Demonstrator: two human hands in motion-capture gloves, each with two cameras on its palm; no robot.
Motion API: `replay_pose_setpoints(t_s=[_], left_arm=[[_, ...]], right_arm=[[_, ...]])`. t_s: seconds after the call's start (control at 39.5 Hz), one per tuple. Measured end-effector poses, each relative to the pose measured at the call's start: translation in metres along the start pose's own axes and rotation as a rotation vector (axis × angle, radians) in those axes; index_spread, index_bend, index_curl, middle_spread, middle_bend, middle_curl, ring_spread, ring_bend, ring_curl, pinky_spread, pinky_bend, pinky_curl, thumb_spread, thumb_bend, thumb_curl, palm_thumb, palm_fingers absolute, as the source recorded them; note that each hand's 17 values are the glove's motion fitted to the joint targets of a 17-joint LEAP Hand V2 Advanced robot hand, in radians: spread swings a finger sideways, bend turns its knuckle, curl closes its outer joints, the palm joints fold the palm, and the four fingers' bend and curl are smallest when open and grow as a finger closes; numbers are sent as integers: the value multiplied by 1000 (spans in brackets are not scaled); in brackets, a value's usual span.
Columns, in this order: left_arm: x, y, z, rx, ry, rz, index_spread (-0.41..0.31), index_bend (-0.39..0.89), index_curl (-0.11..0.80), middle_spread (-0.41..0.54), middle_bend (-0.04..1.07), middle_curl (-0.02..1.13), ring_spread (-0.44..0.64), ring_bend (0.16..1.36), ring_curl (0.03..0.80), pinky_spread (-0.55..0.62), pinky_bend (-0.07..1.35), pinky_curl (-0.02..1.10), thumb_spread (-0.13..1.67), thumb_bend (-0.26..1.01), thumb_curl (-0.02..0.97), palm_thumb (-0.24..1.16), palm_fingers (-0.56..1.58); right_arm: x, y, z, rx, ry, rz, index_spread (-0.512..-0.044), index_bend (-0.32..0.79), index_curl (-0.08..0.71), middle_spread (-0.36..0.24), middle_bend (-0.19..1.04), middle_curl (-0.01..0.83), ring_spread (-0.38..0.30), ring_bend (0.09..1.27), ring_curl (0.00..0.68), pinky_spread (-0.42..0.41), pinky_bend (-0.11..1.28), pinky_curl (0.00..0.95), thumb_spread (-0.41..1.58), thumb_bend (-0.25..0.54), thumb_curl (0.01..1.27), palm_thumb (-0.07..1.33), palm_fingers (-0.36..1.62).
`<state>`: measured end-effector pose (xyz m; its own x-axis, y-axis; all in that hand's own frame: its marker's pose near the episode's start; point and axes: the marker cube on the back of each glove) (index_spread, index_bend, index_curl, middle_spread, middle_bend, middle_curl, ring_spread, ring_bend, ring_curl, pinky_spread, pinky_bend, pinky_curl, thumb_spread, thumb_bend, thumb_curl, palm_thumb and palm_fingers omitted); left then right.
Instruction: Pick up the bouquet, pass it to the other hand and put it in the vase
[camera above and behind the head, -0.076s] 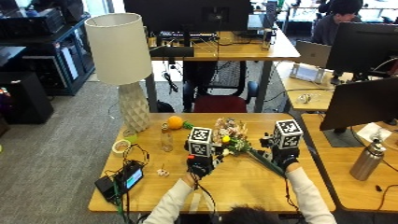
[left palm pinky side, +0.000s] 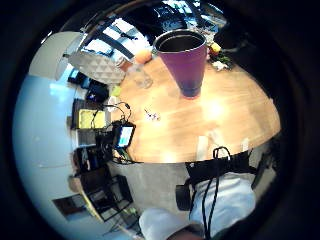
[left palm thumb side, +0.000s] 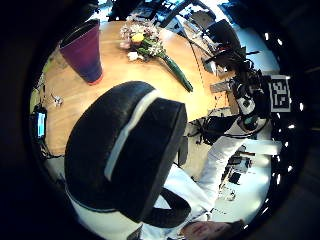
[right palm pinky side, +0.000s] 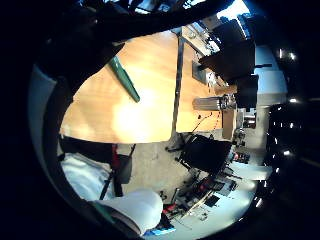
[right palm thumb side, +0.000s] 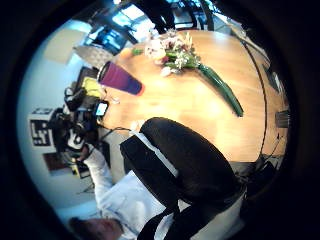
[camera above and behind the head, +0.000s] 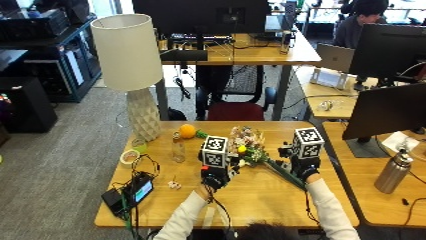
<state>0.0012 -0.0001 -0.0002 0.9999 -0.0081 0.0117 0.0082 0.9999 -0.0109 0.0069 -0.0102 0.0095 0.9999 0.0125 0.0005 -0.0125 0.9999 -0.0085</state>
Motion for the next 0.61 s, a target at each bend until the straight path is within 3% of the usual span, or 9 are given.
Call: replay_pose_setpoints(t_s=[0.1,0.23,0.48,0.61], left_arm=[[1,-1,-2,3,-5,-5,-8,146,109,38,196,158,65,532,204,124,354,171,739,0,47,41,512],[0,1,-3,6,-9,-7,-9,146,145,44,188,197,75,540,232,143,354,206,895,-14,73,34,493],[2,7,-4,15,4,-8,-10,140,195,49,183,247,83,550,259,158,349,250,1041,-17,117,18,472],[13,4,4,28,20,15,-10,141,214,50,181,264,85,551,268,161,350,268,1073,-17,134,12,461]], right_arm=[[4,-7,6,-10,-3,6,-281,57,54,-25,321,163,82,450,177,225,563,220,743,66,65,167,485],[5,-6,7,-9,-21,4,-320,71,68,-29,338,207,94,476,211,257,588,257,895,45,90,177,455],[4,-4,2,20,-28,-2,-349,77,83,-31,344,265,93,532,257,283,609,292,1035,3,136,196,438],[4,-8,-7,40,-44,22,-346,86,92,-45,383,295,64,563,272,278,587,292,1085,13,162,257,522]])
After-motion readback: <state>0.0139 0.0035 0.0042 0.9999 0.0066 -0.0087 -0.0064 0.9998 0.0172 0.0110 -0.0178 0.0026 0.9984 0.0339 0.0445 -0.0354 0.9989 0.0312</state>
